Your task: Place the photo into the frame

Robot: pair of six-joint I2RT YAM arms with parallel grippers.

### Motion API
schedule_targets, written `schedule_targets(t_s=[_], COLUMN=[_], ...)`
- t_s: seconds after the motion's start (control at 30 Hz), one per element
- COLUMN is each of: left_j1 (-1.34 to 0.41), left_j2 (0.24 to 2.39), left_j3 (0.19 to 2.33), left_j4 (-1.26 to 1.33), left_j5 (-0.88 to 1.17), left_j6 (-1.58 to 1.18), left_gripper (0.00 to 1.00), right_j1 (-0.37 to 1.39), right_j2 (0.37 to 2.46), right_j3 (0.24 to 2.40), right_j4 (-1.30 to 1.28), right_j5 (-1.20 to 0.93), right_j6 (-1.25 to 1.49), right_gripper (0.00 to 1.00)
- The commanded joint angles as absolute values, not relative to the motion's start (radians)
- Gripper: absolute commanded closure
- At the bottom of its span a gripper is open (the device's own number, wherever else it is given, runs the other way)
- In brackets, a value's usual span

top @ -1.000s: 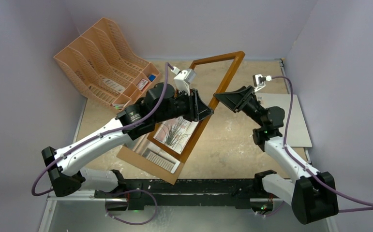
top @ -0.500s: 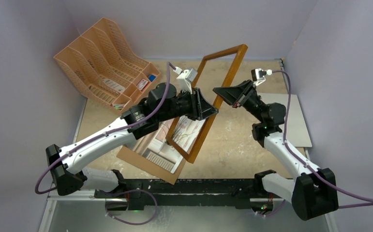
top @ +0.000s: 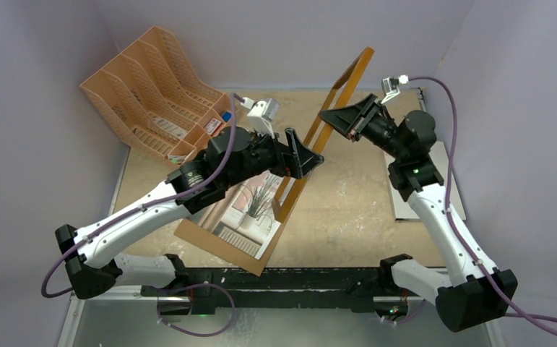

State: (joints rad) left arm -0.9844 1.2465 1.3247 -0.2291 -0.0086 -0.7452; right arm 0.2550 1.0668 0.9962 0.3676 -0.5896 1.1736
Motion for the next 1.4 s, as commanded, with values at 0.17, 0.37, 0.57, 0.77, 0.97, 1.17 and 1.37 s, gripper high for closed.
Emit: schedule_targets(t_s=[0.17,0.37,0.57,0.77,0.97,1.17,1.37], left_j1=[-0.986,-0.986,-0.986,-0.985,-0.986,-0.986,-0.986], left_j2=[1.086,1.060,1.100,1.128,1.127,1.108,1.109], left_j3=[1.336,1.286,1.182,1.074,1.018,0.983,0.967], left_j4=[-0.325,-0.397,-0.472,-0.431,-0.532,-0.530,-0.535], left_j5=[-0.229,-0.323,-0.425,-0.420,-0.681,-0.732,-0.755], left_j6=[-0.644,-0.613,-0.634,-0.676,-0.774,-0.781,-0.779], left_gripper=[0.09,0.09,0.09,0.09,0.12,0.12,0.12], right_j1=[0.252,0.252,0.252,0.253,0.253,0.269,0.328], right_j2=[1.129,1.155,1.190,1.278,1.411,1.541,1.607], right_j3=[1.378,1.542,1.586,1.517,1.464,1.437,1.407], right_j4=[-0.220,-0.496,-0.671,-0.610,-0.441,-0.292,-0.206], right_j5=[-0.447,-0.327,-0.209,-0.245,-0.260,-0.302,-0.262], right_j6=[0.780,0.651,0.583,0.574,0.602,0.708,0.784], right_gripper=[1.00,1.00,1.00,1.00,1.00,1.00,1.00])
